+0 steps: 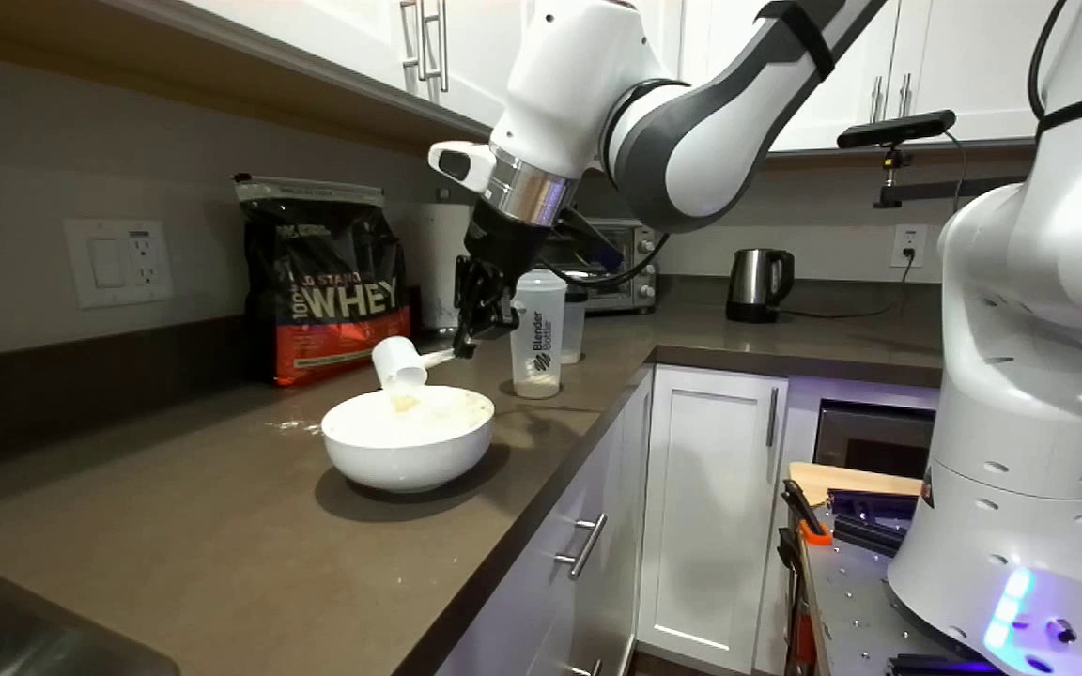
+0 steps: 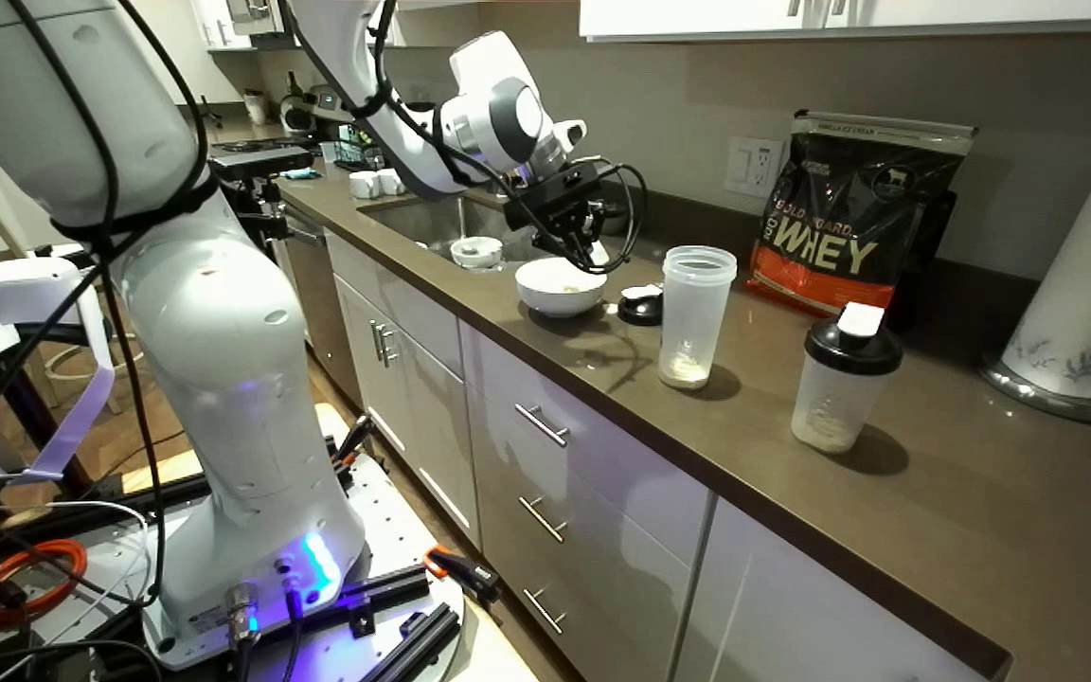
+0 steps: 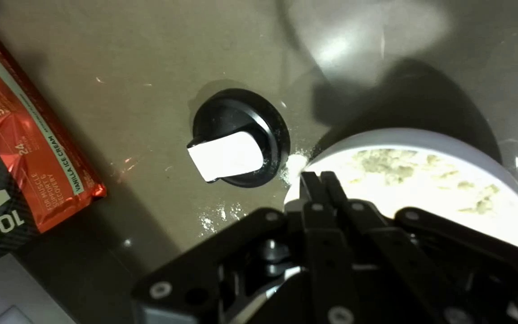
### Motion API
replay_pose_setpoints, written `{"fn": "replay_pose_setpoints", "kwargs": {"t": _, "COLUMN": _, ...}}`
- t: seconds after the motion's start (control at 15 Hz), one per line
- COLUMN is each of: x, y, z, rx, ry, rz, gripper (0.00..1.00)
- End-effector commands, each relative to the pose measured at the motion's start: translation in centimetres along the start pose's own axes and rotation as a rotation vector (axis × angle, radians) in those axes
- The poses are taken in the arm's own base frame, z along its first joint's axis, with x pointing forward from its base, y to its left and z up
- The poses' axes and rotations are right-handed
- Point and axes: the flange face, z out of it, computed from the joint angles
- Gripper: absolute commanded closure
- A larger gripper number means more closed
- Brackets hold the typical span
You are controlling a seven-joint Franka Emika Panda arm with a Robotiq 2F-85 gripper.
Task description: Scoop some powder and put it in the bottle
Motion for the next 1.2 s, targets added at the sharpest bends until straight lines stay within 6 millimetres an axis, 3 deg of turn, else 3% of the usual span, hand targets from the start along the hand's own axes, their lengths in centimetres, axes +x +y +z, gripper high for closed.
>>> {"fn": "replay_pose_setpoints", "kwargs": {"t": 0.0, "x": 0.0, "y": -0.8, "z": 0.0, "rx": -0.035, "ry": 0.000, "rz": -0.002, "gripper": 0.99}}
{"fn": "replay_pose_setpoints", "kwargs": {"t": 0.47, "x": 0.3, "y": -2.2, "z": 1.4, "rx": -0.016, "ry": -0.031, "rz": -0.026, "gripper": 0.99}}
{"fn": "replay_pose_setpoints", "kwargs": {"t": 0.87, "x": -0.2, "y": -1.1, "z": 2.5, "rx": -0.003, "ry": -0.051, "rz": 0.006, "gripper": 0.99}}
{"fn": "replay_pose_setpoints", "kwargs": {"t": 1.13, "x": -0.2, "y": 0.7, "z": 2.2, "rx": -0.027, "ry": -0.044, "rz": 0.036, "gripper": 0.99}}
